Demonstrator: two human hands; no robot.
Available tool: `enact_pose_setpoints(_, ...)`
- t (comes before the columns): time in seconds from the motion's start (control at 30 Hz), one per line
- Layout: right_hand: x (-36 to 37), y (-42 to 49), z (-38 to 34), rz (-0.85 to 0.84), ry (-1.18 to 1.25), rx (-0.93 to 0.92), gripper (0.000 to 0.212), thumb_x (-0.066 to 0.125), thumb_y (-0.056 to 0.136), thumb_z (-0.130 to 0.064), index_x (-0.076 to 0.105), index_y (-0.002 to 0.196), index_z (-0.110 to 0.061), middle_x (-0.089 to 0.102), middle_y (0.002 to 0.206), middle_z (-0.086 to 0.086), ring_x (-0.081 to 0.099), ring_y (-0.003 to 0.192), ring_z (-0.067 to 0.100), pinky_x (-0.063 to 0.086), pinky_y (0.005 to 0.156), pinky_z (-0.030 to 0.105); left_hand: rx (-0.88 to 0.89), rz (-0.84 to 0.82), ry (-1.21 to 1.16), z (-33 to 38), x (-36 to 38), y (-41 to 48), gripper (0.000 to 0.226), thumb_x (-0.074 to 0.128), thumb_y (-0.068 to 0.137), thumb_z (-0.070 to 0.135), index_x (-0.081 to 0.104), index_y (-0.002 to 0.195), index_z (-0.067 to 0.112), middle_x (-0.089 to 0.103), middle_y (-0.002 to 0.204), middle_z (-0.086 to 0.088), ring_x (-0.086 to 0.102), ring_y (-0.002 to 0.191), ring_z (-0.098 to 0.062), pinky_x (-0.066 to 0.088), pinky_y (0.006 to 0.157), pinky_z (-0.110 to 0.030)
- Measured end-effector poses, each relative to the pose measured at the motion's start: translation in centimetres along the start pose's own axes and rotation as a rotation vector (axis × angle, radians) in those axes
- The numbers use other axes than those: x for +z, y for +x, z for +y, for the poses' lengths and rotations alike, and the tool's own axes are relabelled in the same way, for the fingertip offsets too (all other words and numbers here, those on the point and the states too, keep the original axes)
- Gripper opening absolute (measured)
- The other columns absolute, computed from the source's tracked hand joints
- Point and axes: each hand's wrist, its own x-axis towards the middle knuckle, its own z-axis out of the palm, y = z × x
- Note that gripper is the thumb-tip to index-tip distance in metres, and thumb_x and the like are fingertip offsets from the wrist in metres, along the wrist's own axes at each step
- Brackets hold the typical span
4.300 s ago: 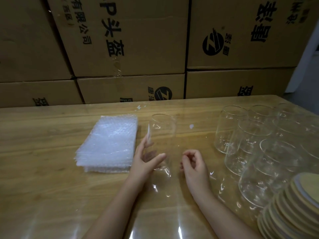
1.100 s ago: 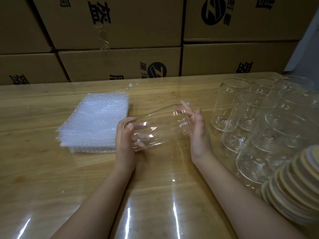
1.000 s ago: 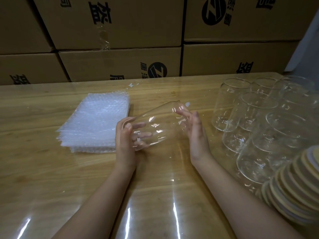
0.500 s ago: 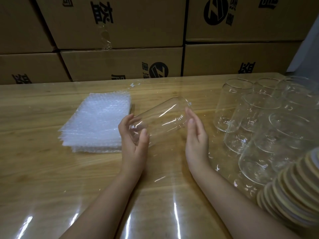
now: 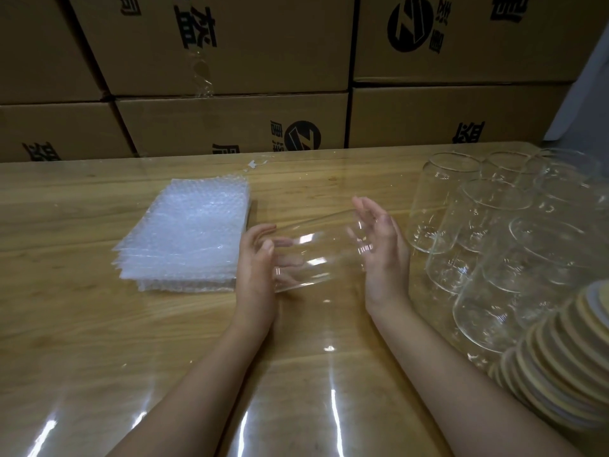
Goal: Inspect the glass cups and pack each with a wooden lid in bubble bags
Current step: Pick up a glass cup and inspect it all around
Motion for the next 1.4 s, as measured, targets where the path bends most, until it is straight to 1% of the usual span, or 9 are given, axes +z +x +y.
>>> enact_pose_setpoints(0.23, 1.8, -1.2, -0.3, -0.004, 0.047, -0.032, 0.076, 0.065, 0.064, -0.074, 0.04, 0.128, -0.043, 0.064, 0.117, -0.019, 0.061, 0.115, 0.013, 0.048, 0.098, 0.039, -0.456, 0.044, -0.409, 0.4, 1.9, -0.1, 0.043, 0.034, 0.096, 0.049, 0.058, 0.108, 0.016, 0.073, 0.085, -0.013, 0.071, 0.064, -0.029, 0.054, 0.048, -0.03)
enact_pose_setpoints(0.4, 2.6, -2.1, 0.4, -0.005, 0.015, 0.014, 0.092, 0.07, 0.064, -0.066, 0.015, 0.136, -0.051, 0.047, 0.14, 0.0, 0.057, 0.12, 0.01, 0.049, 0.097, 0.032, -0.59, 0.094, -0.551, 0.4, 3.7, -1.2, 0.045, 0.036, 0.096, 0.051, 0.055, 0.113, 0.014, 0.072, 0.101, -0.019, 0.071, 0.087, -0.036, 0.057, 0.057, -0.037)
enact_pose_setpoints(0.6, 2.8, -1.8, 0.9, 0.08, -0.04, 0.031, 0.09, 0.049, 0.074, -0.063, 0.005, 0.148, -0.037, 0.048, 0.131, -0.01, 0.056, 0.111, -0.008, 0.048, 0.09, 0.015, -0.196, 0.189, -0.115, 0.0, 4.0, -1.9, 0.024, 0.035, 0.104, 0.025, 0.059, 0.104, 0.029, 0.07, 0.1, 0.017, 0.069, 0.099, -0.013, 0.055, 0.072, -0.022)
enact_pose_setpoints(0.73, 2.4, -1.0, 0.5, 0.076, -0.092, 0.107, 0.08, 0.044, 0.082, -0.063, 0.004, 0.148, -0.04, 0.048, 0.138, 0.015, 0.062, 0.109, 0.022, 0.05, 0.094, 0.046, 0.137, -0.022, 0.188, -0.5, 2.9, -2.1, 0.031, 0.034, 0.097, 0.042, 0.05, 0.123, 0.041, 0.053, 0.136, 0.01, 0.053, 0.126, -0.019, 0.047, 0.1, -0.043)
enact_pose_setpoints(0.87, 1.5, 0.1, 0.3, -0.068, -0.238, 0.149, 0.067, 0.029, 0.089, -0.064, 0.006, 0.149, -0.042, 0.059, 0.116, -0.032, 0.067, 0.092, 0.006, 0.053, 0.072, 0.024, 0.47, -0.326, 0.554, -0.5, 1.5, -1.4, 0.043, 0.036, 0.097, 0.032, 0.039, 0.14, 0.031, 0.026, 0.156, -0.005, 0.031, 0.141, -0.01, 0.036, 0.111, -0.036)
enact_pose_setpoints(0.97, 1.5, 0.2, -0.1, -0.196, -0.344, 0.14, 0.079, 0.028, 0.079, -0.068, 0.002, 0.149, -0.041, 0.026, 0.149, -0.027, 0.049, 0.128, 0.015, 0.048, 0.097, 0.031, 0.355, -0.39, 0.492, 0.3, 1.6, -1.5, 0.045, 0.045, 0.092, 0.041, 0.041, 0.136, 0.051, 0.01, 0.159, 0.0, 0.026, 0.141, 0.0, 0.039, 0.103, -0.016)
enact_pose_setpoints(1.07, 1.6, -0.1, -0.2, -0.247, -0.37, 0.085, 0.081, 0.032, 0.081, -0.068, -0.002, 0.149, -0.041, 0.022, 0.138, -0.032, 0.047, 0.129, 0.008, 0.042, 0.106, 0.036, 0.218, -0.342, 0.415, 1.5, 2.3, -1.7, 0.048, 0.05, 0.086, 0.052, 0.034, 0.127, 0.07, 0.012, 0.157, 0.015, 0.036, 0.136, -0.003, 0.04, 0.09, -0.005)
enact_pose_setpoints(1.2, 2.3, -1.1, -0.2, -0.285, -0.415, -0.049, 0.061, 0.032, 0.09, -0.063, -0.003, 0.139, -0.056, 0.011, 0.156, -0.016, 0.022, 0.131, -0.021, 0.025, 0.099, -0.001, 0.032, -0.228, 0.29, 2.4, 2.7, -1.0, 0.056, 0.05, 0.085, 0.057, 0.019, 0.13, 0.069, 0.044, 0.134, 0.037, 0.046, 0.127, 0.001, 0.047, 0.101, -0.036)
enact_pose_setpoints(1.4, 2.4, -2.7, 0.5, -0.322, -0.496, -0.288, 0.056, 0.032, 0.097, -0.041, 0.006, 0.147, -0.04, -0.008, 0.161, 0.0, -0.006, 0.146, 0.005, 0.015, 0.117, 0.023, -0.073, -0.08, 0.386, 3.6, 3.1, -0.1, 0.07, 0.037, 0.081, 0.068, 0.034, 0.145, 0.04, 0.058, 0.112, 0.023, 0.057, 0.112, -0.006, 0.047, 0.101, -0.044)
